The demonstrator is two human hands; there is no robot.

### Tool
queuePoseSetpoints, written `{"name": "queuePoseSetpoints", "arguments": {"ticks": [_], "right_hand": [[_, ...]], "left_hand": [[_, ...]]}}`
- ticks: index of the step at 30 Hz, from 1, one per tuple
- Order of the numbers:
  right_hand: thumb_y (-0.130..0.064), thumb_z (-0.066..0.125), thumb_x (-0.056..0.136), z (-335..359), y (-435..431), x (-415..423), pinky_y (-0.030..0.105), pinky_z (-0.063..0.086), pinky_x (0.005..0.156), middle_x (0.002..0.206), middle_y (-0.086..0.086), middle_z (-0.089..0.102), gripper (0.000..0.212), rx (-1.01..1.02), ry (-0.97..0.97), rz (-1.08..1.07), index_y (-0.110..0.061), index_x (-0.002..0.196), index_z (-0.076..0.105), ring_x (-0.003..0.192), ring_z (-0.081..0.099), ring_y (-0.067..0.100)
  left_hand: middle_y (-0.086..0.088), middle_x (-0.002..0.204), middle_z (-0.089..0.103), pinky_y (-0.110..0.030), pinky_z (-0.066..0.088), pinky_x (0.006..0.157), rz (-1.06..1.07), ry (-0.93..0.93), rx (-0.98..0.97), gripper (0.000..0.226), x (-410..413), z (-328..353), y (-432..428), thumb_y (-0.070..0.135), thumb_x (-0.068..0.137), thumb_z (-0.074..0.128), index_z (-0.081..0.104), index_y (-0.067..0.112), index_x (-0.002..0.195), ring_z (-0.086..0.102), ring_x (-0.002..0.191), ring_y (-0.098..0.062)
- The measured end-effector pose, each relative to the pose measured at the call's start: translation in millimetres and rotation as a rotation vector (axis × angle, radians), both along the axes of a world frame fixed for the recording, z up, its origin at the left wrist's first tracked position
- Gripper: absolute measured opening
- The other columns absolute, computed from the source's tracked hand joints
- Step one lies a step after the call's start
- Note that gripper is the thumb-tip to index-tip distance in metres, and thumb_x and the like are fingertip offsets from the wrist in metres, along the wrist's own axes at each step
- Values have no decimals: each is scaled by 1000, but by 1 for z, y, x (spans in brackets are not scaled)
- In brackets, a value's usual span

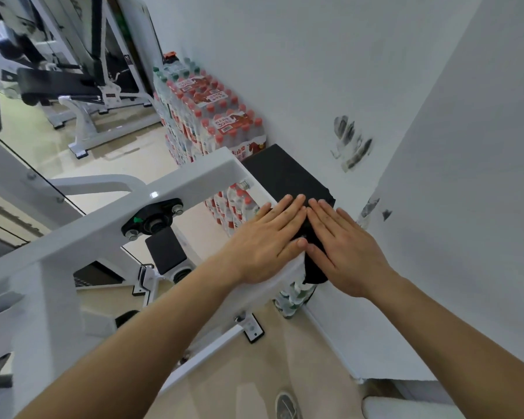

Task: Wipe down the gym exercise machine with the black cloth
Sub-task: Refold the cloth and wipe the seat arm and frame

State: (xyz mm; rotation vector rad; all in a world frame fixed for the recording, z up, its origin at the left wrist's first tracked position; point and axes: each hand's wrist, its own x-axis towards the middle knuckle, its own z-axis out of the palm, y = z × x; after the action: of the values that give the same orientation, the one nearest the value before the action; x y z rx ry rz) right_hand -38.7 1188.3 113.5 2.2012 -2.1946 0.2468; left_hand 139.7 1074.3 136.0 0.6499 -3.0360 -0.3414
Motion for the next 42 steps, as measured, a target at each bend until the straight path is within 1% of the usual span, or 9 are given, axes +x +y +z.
{"name": "queuePoseSetpoints", "arguments": {"ticks": [4, 7, 12, 16, 25, 30, 34, 38, 42], "right_hand": [[-44, 20, 106, 4, -23, 0, 38, 21, 124, 157, 7, 40, 61, -81, -14, 17, -8, 150, 43, 149, 29, 18], [-40, 25, 104, 9, -42, -1, 40, 24, 122, 152, 7, 48, 58, -72, 46, 69, -8, 145, 50, 147, 35, 21], [-45, 4, 100, 22, -91, 6, 38, 6, 123, 162, 5, 30, 71, 57, 154, 95, -10, 155, 32, 153, 18, 20], [-43, 15, 107, 27, -143, 19, 38, -1, 124, 168, 3, 10, 61, 105, 161, 62, -12, 159, 13, 155, 3, 19], [-11, 70, 90, 61, -231, 69, 38, 50, 99, 125, 7, 70, 39, -369, -20, 68, -9, 129, 66, 113, 67, 25], [-26, 48, 104, 41, -251, 100, 35, 22, 121, 160, 3, 36, 50, 31, -230, 151, -23, 153, 39, 149, 29, 20], [-52, 28, 104, 21, -246, 115, 36, -3, 126, 168, -3, -2, 63, 271, -140, 219, -34, 159, 2, 154, -8, 15], [-71, 1, 85, 20, -249, 157, 38, -8, 125, 168, -7, -10, 76, 334, -115, 329, -42, 155, -7, 153, -15, 12], [-74, -4, 85, 17, -246, 194, 39, -7, 125, 167, -8, -13, 76, 360, -90, 485, -45, 155, -8, 153, -17, 12]], "left_hand": [[13, 164, 21, -34, 20, 122, 36, 170, -81, 52, 7, -11, -26, 32, 107, 39, 26, 29, 158, 7, 153, -13], [17, 154, 41, -41, 52, 101, 118, 257, -92, 49, 9, -13, -40, 22, 102, 52, 44, 32, 149, 23, 150, -13], [10, 143, 56, -43, 44, 108, 176, 271, -239, 43, 8, -16, -77, 18, 98, 60, 58, 26, 140, 37, 145, -23], [12, 145, 54, -40, 43, 108, 262, 183, -279, 43, 10, -11, -121, 20, 100, 57, 55, 31, 142, 36, 146, -20], [0, 126, 69, -41, 60, 78, 386, 568, -425, 33, 79, 42, -186, 13, 91, 63, 70, 17, 123, 69, 111, -23], [-3, 136, 64, -47, 57, 93, 383, 350, -243, 39, 118, 19, -192, 0, 88, 65, 70, 16, 124, 59, 127, -24], [8, 156, 42, -37, 43, 110, 466, 287, 49, 44, 156, -1, -174, 21, 99, 52, 53, 23, 143, 50, 135, -16], [9, 164, 18, -29, 20, 123, 463, 209, 66, 58, 212, -17, -155, 47, 103, 31, 27, 25, 158, 18, 151, -6], [11, 164, 18, -33, 24, 123, 533, 150, 51, 64, 253, -19, -147, 56, 100, 21, 26, 28, 157, 19, 151, -7]]}}
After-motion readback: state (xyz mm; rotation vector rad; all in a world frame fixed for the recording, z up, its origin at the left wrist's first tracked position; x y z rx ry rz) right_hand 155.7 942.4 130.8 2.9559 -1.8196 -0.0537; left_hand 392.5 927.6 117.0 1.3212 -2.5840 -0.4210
